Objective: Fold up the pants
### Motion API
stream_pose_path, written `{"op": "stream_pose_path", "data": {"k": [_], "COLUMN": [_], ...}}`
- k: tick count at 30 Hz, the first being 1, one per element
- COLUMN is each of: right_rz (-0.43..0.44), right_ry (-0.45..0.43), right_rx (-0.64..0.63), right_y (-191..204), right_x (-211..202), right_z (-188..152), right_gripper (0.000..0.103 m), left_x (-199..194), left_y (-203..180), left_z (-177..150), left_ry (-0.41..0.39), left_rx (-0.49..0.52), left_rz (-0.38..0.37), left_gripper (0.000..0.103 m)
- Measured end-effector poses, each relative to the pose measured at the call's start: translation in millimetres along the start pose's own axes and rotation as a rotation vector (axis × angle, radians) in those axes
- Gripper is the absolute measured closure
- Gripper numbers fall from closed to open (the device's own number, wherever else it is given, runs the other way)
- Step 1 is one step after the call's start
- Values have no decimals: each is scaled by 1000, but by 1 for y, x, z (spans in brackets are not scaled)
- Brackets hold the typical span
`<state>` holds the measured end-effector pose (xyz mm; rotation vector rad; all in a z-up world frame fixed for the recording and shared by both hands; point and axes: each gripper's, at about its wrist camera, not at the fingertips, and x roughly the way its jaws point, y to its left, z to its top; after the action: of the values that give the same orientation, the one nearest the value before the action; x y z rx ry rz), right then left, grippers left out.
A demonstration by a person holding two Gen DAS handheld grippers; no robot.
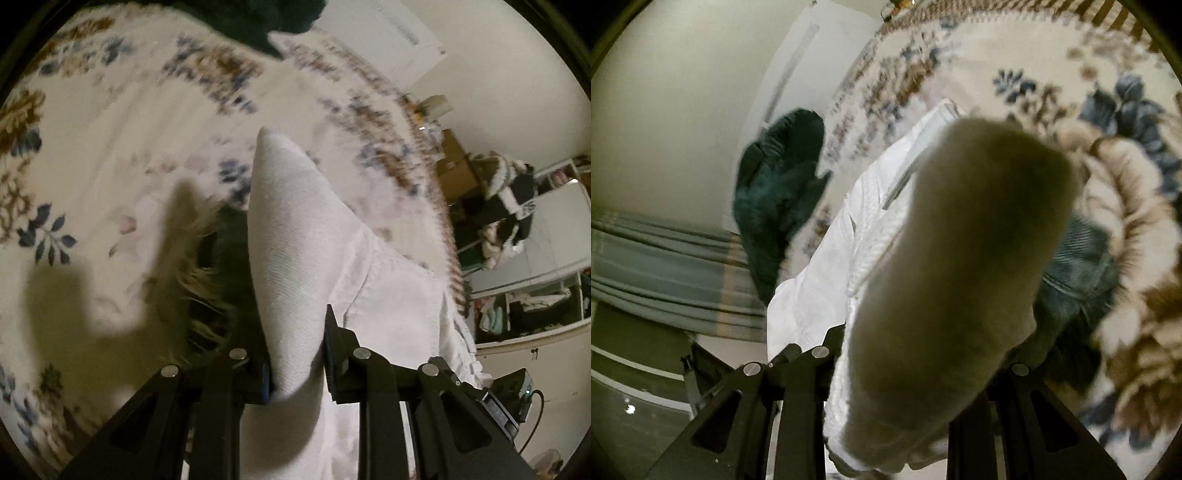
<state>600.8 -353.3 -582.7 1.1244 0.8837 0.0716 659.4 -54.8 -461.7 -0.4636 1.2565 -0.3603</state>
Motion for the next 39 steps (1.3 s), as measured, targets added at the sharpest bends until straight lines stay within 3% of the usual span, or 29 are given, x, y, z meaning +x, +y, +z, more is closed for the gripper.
{"op": "stream_pose_path", "data": {"k": [3,7,13,18,21,23,25,27,28,29,32,39], "right_rz": [-1,15,-43,-143,-262,-327,-381,-456,-494,-523,-634,-724], "right_ry": [39,98,27,37,38,46,43,29,23,21,-1,-107], "right_rx": [4,47,48,29,-39,-88,-151,-254,-298,-335,-472,-600], "right_y": [-13,-25,-33,-28,-10,-3,12,32,41,48,77,125], "right_x": [22,14,-23,-18,-21,-31,-39,-47,-52,-58,-79,-150], "right_z": [4,11,6,5,7,-1,-6,-14,-20,-24,-48,-83], "right_gripper": [73,68,68,68,49,38,12,7,6,6,0,0], "left_x": [10,6,5,-11,-27,-39,-51,-61,-67,-76,-94,-148], "left_y": [22,28,31,15,-8,-25,-36,-45,-50,-58,-76,-121], "left_z": [-5,-9,-10,-13,-21,-32,-43,-53,-58,-65,-77,-109], "left_ry": [7,-6,-4,-8,-27,-45,-54,-56,-60,-78,-105,-184], "left_rx": [-39,-51,-61,-29,65,143,195,227,242,262,295,345], "left_rz": [-24,-50,-55,39,150,228,265,291,304,326,347,412], "left_gripper": [83,83,81,79,78,68,60,40,23,17,13,13]}}
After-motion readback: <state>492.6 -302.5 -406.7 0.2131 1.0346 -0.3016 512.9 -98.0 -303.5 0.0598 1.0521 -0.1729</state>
